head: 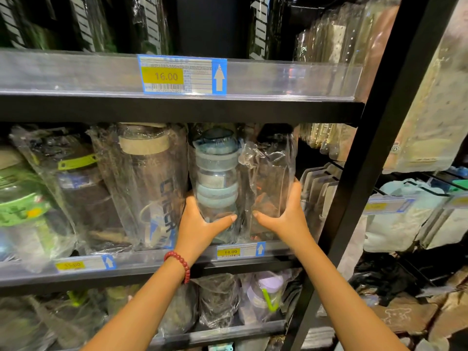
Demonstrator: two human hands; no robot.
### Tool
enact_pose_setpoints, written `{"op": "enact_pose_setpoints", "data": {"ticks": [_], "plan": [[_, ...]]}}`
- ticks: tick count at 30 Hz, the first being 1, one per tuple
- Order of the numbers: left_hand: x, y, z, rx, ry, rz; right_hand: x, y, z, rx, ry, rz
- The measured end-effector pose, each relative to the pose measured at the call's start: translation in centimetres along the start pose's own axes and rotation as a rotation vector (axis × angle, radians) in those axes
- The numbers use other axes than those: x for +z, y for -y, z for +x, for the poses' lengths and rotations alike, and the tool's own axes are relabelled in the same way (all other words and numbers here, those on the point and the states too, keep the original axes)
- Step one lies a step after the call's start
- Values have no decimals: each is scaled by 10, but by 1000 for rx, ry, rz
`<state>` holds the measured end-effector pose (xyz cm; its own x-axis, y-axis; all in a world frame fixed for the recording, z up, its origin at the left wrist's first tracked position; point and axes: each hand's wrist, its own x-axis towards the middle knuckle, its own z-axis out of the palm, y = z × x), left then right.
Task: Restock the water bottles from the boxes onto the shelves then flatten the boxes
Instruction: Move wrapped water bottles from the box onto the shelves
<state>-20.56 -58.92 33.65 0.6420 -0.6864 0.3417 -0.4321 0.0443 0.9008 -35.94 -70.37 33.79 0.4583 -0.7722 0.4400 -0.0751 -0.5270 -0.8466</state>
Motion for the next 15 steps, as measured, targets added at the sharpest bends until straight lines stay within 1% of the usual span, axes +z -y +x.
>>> {"op": "enact_pose_setpoints", "data": {"ticks": [3,5,11,15], "plan": [[0,1,1,-1,3,-12,-5,4,3,25,65,48],[1,3,1,-1,8,-34,-2,8,2,34,77,64],[1,6,2,-13,9,-51,10,8,-6,75,-61,66],[2,5,1,13,9,-48,15,4,-13,43,-161,-53]]}}
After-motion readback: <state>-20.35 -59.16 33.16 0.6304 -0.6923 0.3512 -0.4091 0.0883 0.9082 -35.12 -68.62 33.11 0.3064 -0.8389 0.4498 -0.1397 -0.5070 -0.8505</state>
